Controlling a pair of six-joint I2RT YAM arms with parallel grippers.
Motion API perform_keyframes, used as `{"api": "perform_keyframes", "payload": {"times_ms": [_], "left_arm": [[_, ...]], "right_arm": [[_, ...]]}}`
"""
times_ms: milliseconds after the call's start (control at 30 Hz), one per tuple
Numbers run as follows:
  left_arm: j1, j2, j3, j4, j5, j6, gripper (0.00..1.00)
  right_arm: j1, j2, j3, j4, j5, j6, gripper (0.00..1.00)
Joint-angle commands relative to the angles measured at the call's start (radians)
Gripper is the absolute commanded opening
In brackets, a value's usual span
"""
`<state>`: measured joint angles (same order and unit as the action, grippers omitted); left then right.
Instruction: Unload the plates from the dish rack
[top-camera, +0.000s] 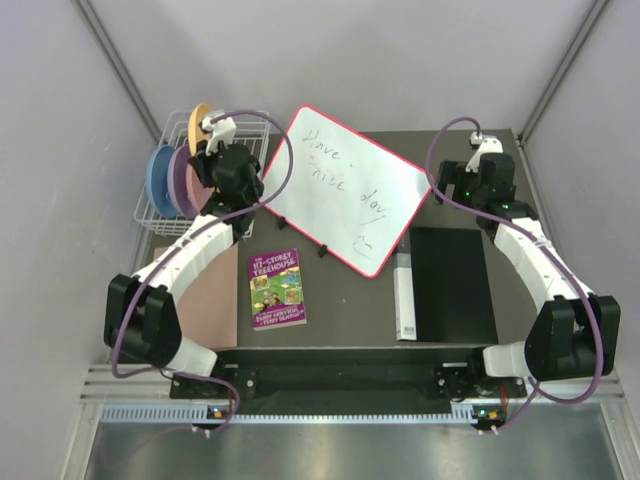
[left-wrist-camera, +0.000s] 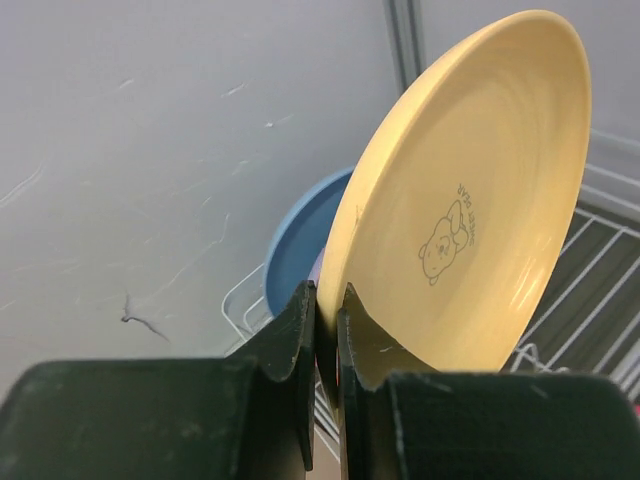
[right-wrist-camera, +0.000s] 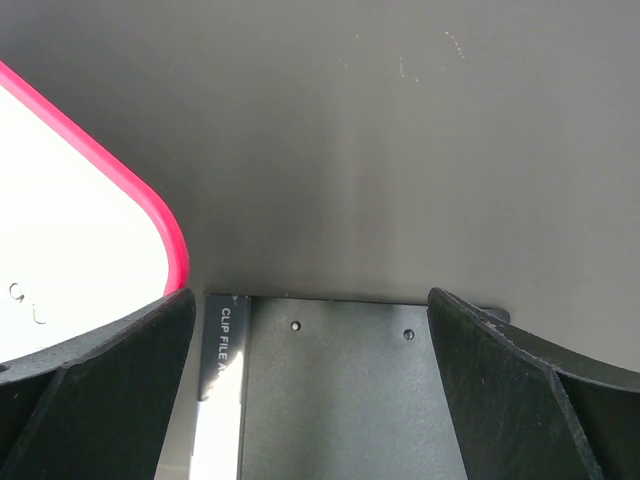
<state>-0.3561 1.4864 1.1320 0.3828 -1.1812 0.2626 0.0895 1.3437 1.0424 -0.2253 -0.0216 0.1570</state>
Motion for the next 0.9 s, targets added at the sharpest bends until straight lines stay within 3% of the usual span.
{"api": "perform_keyframes", "payload": {"times_ms": [0,100,300,533,867], "left_arm": [[-0.067,-0.096,0.067,-0.051,0.02,-0.074,0.0],[-0.076,-0.202,0.083,-0.245,0.191,-0.326,0.0],[-0.075,-0.261,0.078,-0.367,0.542,-0.595,0.0],[-0.076,-0.199,0.023,-0.329,0.845,-0.79,0.0],[-0.096,-0.12,-0.018,-0.197,1.117,-0.956,0.0]], "right_arm": [[0.001,-0.021,0.044,0.026,-0.043,-0.013,1.0],[0.0,-0.057,0.056,0.027,-0.133,0.006,1.0],[0.003,-0.155,0.004,0.139,-0.357,0.088,1.0],[0.004,-0.183,-0.008,0.173,-0.442,0.145,1.0],[0.05,-0.14,-0.035,0.311,-0.641,0.239,1.0]]}}
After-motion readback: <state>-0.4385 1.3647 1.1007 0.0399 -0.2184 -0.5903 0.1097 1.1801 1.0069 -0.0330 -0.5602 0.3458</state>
